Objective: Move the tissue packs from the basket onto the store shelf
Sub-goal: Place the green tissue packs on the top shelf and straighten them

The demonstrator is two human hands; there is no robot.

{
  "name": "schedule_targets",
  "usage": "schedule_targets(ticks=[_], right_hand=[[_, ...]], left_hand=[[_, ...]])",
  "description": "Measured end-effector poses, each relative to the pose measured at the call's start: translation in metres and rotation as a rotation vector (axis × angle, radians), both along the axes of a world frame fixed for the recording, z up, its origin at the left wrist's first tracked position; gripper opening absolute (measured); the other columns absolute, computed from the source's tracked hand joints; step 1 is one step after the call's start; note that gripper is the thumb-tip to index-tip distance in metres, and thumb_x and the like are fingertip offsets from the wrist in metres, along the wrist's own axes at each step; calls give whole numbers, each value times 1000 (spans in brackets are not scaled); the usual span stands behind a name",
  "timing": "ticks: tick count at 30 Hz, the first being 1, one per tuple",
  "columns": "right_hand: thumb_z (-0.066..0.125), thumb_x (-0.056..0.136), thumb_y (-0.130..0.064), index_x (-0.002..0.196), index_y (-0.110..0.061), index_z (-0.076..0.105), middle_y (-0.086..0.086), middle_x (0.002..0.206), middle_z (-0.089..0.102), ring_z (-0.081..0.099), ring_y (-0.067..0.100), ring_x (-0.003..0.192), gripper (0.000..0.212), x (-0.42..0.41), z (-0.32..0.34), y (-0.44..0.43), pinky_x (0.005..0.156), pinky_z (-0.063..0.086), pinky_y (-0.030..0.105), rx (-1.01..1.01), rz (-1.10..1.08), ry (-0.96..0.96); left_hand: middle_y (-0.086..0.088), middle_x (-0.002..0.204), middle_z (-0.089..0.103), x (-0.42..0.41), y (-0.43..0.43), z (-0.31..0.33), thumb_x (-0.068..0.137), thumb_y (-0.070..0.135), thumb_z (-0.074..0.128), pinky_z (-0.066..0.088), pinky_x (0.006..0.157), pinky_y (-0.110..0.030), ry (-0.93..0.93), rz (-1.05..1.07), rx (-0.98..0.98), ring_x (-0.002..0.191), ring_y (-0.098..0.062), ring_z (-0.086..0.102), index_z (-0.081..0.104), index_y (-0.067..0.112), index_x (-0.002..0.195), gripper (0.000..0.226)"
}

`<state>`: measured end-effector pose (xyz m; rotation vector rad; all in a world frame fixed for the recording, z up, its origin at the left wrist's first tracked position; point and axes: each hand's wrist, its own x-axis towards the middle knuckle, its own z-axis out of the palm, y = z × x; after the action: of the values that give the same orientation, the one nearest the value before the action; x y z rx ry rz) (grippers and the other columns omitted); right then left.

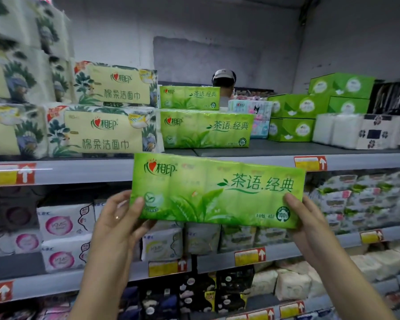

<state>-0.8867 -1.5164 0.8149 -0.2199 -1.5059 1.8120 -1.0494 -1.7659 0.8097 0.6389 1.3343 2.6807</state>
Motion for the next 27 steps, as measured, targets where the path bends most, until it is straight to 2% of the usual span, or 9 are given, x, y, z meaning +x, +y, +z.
schedule_targets(ticks=[3, 5, 7, 11, 13, 17, 19, 22, 27], right_hand=[[83, 54, -39, 100, -28, 69, -3, 108, 72, 67, 14, 100, 49, -8, 19, 28, 66, 57, 21, -39, 30, 72], [89, 38, -52, 99, -31, 71, -6, 110, 72, 65, 13, 105, 67, -16, 36, 45, 74, 58, 25, 5, 28, 85], [89, 26, -58, 94, -29, 71, -9, 102, 73, 68, 9, 98, 76, -23, 57, 59, 73, 58, 26, 56, 21, 123], [83, 38, -54, 92, -25, 63, -17, 84, 74, 68, -4, 79, 65, -41, 100, 86, 63, 53, 16, 156, 16, 176], [75, 55, -51, 90, -26, 64, -19, 85, 72, 66, -6, 79, 45, -53, 116, 101, 69, 54, 19, 200, 8, 147], [69, 72, -54, 89, -31, 70, -16, 97, 70, 62, 2, 97, 28, -78, 131, 125, 82, 46, 21, 403, -29, 29], [61, 86, -40, 88, -28, 65, -14, 99, 66, 58, 1, 95, 13, -90, 135, 135, 77, 42, 18, 461, -25, 2], [58, 90, -34, 89, -30, 60, -17, 98, 62, 55, -2, 90, 5, -106, 137, 143, 73, 41, 19, 532, -5, -70], [61, 88, -26, 94, -26, 62, -11, 94, 65, 58, 1, 85, 6, -132, 131, 148, 68, 43, 20, 574, -3, -103]], left_hand=[[7, 84, 74, -3, 19, 22, 67, 34, 69, 58, 73, -20, 204, 163, -93, 80, -11, 67, 62, 22, 84, 22], [3, 114, 70, -9, 33, 36, 76, 26, 68, 52, 81, -17, 322, 286, -200, 96, -3, 61, 63, 23, 75, 6], [8, 143, 47, -21, 45, 51, 81, 23, 71, 42, 99, -27, 434, 471, -357, 119, 6, 47, 63, 25, 73, 11], [13, 157, 16, -39, 68, 85, 78, 34, 75, 17, 119, -43, 592, 735, -517, 148, -14, 6, 68, 32, 81, 8], [21, 155, 7, -47, 78, 100, 78, 31, 75, 12, 120, -40, 584, 795, -505, 148, -14, -6, 68, 28, 86, 10], [61, 127, -9, -75, 83, 121, 71, 43, 79, 34, 101, -68, 627, 790, -516, 148, -21, -1, 65, 48, 63, 17], [51, 140, -9, -88, 86, 127, 68, 52, 78, 27, 106, -69, 610, 794, -616, 146, -39, 4, 70, 47, 68, 10], [11, 161, 3, -95, 92, 132, 75, 39, 76, -2, 119, -47, 623, 939, -848, 148, -30, -9, 77, 23, 92, 23], [0, 162, 7, -105, 94, 124, 77, 35, 75, -7, 117, -42, 649, 1001, -976, 147, -31, -9, 78, 19, 93, 24]])
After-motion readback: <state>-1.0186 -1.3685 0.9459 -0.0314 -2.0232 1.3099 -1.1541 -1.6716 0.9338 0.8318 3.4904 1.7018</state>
